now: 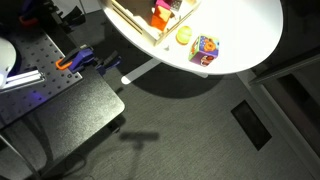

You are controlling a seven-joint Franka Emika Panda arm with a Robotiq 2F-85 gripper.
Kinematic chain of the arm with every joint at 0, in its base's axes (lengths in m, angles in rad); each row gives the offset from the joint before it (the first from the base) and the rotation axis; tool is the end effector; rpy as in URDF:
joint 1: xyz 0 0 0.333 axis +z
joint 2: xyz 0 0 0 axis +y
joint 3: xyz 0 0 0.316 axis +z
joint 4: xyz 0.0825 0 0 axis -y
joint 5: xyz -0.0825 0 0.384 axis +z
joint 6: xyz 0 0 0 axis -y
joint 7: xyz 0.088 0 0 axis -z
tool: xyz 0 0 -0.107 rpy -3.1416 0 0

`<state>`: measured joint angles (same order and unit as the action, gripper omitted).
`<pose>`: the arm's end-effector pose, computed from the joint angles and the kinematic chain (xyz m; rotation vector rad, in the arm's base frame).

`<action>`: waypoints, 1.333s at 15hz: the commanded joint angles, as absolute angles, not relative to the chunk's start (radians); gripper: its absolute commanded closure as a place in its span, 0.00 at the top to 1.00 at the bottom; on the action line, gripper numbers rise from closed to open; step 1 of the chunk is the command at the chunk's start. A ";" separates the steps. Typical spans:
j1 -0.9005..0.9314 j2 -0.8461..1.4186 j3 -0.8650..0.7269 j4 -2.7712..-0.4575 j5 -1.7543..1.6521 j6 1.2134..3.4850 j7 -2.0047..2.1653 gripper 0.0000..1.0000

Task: Remove the mulberry pink block from the wooden bowl and place drop it on the table

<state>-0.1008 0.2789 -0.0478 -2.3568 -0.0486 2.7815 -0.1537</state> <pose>0.5216 -0.0763 0.2252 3.0781 0.0803 0.2146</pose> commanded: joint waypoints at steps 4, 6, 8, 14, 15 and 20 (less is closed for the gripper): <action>-0.128 0.391 -0.020 -2.260 -0.038 2.789 -0.227 1.00; -0.137 0.413 -0.012 -2.244 -0.036 2.781 -0.245 1.00; -0.147 0.434 -0.004 -2.231 -0.039 2.776 -0.263 1.00; -0.169 0.474 0.000 -2.213 -0.056 2.772 -0.325 1.00; -0.171 0.478 0.001 -2.212 -0.057 2.770 -0.331 1.00; -0.174 0.501 0.005 -2.208 -0.065 2.774 -0.356 1.00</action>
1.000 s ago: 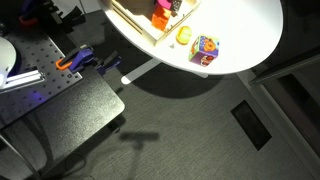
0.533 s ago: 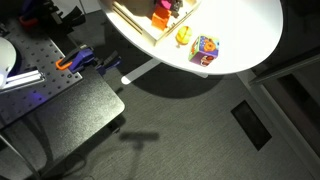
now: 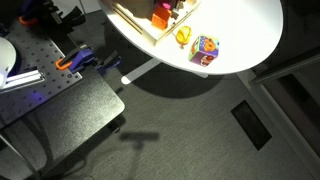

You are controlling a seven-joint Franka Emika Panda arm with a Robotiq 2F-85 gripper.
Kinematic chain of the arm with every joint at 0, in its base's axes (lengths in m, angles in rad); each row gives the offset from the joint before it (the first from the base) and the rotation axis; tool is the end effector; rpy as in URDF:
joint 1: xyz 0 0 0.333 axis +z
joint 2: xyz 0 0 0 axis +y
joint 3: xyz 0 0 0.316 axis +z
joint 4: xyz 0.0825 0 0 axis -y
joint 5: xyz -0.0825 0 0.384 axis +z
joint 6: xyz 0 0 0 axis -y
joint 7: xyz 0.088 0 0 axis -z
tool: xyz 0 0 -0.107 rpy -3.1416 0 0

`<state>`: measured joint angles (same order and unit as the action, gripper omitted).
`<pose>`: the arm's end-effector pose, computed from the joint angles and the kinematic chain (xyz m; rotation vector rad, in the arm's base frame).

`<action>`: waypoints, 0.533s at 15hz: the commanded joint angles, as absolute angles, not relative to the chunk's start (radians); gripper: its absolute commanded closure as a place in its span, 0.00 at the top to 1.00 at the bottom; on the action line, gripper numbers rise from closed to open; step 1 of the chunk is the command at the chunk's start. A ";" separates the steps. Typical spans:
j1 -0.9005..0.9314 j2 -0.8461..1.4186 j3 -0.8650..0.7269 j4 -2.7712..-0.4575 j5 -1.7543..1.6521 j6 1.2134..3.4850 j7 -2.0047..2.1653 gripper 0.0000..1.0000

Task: Remove the mulberry pink block from the wooden bowl and place drop it on the table

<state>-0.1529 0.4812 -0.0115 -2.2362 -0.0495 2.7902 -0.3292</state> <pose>0.5411 -0.0877 0.1586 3.0815 0.3281 0.1002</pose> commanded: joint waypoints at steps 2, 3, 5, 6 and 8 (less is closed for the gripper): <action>-0.170 0.506 0.002 -2.204 -0.071 2.780 -0.360 1.00; -0.168 0.509 -0.001 -2.203 -0.074 2.782 -0.359 1.00; -0.164 0.517 -0.004 -2.196 -0.079 2.786 -0.358 1.00; -0.160 0.519 -0.007 -2.196 -0.083 2.788 -0.353 1.00; -0.161 0.492 -0.002 -2.224 -0.072 2.787 -0.337 1.00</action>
